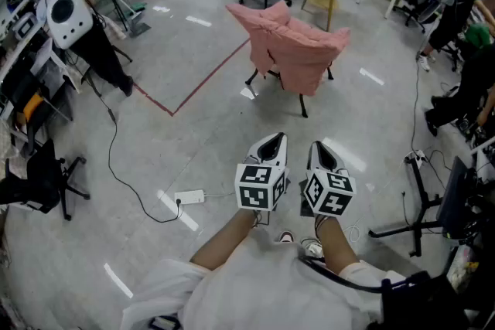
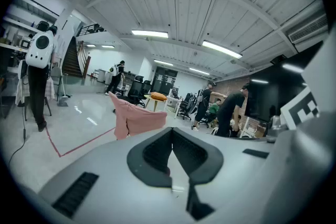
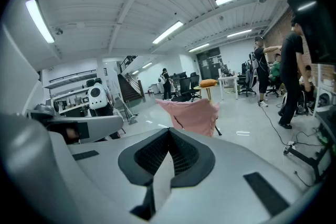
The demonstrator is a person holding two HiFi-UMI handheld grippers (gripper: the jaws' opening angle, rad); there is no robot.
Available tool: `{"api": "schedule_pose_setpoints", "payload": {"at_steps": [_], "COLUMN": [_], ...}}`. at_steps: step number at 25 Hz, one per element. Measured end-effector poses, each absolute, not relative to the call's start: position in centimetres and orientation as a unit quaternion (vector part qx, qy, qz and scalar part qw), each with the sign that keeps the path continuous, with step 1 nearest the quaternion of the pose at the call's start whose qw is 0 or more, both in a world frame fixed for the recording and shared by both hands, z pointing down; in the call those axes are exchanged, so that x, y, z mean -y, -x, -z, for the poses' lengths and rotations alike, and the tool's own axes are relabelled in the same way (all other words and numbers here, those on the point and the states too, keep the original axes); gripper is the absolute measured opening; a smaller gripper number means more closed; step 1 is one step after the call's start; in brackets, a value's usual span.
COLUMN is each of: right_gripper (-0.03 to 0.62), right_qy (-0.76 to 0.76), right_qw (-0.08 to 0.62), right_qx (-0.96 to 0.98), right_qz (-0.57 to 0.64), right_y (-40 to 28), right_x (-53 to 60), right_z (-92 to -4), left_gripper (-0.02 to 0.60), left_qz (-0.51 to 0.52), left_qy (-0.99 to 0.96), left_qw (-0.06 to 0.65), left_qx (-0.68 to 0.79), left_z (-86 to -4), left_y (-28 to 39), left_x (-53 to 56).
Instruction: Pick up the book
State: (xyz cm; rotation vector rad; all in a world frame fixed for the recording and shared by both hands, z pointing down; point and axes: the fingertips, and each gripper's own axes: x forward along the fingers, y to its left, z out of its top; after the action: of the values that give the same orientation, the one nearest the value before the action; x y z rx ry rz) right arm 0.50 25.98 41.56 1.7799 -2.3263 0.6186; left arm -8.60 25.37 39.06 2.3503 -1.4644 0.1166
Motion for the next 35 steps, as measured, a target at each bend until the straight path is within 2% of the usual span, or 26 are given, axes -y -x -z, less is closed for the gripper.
{"api": "schedule_pose_setpoints", "payload": {"at_steps": [19,35], "right_gripper": [0.031,0.031], "right_qy": [-0.618,-0.657], "right_qw": [0.055,0.059], "right_qx": [0.749,0.699], "right_qz": [-0.232,-0.276], "right_y": [2.2,-5.2], "right_x": [-24.2,-19.4], "right_z": [-43.1,-46.8], "left_gripper": [0.009,0.009], "left_qz": [-0.061,-0.075], "left_qy": [-0.843,-0.844], "left_qw": [0.185,0.207], "left_qx": [0.501,0.489], "left_z": [-40.4,-43.3], "left_y": [12.6,9.0], "left_x": [-23.2,-16.9]}}
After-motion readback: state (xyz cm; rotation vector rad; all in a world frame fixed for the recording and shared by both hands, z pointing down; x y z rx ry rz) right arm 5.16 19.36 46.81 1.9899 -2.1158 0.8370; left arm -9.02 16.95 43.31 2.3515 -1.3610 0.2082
